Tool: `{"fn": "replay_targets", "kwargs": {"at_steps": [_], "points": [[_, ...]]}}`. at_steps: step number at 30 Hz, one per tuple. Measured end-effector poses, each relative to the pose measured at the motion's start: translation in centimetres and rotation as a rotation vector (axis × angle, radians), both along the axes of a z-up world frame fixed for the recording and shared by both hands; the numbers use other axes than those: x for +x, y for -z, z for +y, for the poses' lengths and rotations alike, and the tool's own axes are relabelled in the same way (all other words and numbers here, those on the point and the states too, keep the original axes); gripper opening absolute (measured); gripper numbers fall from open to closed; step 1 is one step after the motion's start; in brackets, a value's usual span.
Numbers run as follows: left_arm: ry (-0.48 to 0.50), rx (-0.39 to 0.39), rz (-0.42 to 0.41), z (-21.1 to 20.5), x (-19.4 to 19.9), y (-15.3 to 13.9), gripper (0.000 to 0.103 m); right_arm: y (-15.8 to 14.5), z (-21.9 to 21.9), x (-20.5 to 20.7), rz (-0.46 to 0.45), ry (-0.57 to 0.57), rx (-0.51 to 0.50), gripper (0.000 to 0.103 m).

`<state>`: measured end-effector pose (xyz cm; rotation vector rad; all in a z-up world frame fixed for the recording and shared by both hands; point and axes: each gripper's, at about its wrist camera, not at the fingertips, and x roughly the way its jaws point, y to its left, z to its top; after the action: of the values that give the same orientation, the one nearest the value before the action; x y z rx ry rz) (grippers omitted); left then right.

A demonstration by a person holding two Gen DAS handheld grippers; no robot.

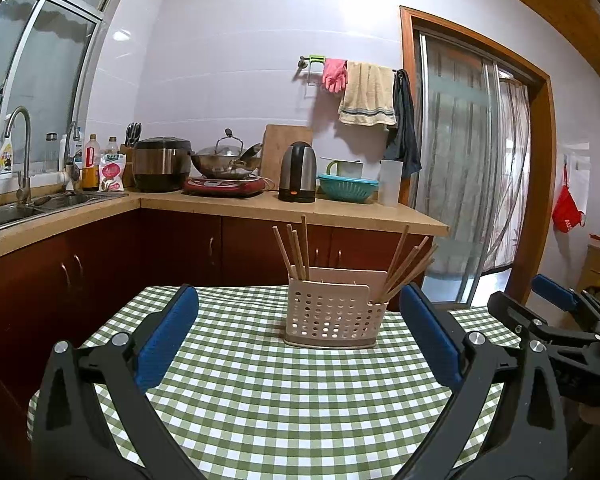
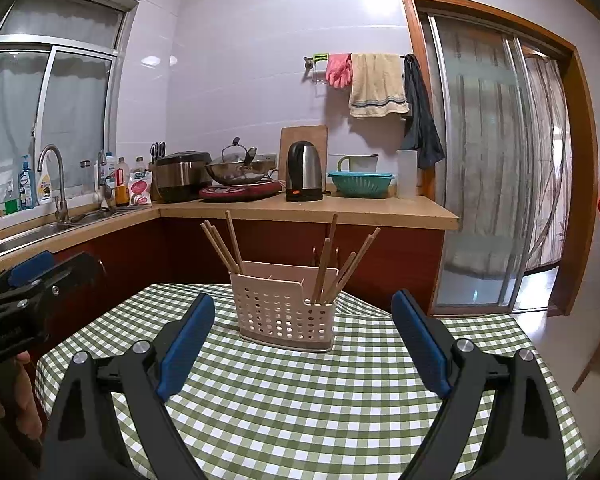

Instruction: Organize utensils

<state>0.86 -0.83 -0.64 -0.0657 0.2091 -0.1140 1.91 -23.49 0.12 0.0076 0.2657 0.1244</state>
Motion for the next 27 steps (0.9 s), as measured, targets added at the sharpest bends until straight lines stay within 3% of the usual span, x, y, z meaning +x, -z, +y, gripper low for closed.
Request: {"fn": "replay_targets", "kwargs": {"at_steps": [27], "points": [[0.002, 0.005, -0.002, -0.07, -0.39, 0.14, 0.098, -0.10, -0.28, -0.49, -0.006, 0.001, -0.003, 0.088]]}}
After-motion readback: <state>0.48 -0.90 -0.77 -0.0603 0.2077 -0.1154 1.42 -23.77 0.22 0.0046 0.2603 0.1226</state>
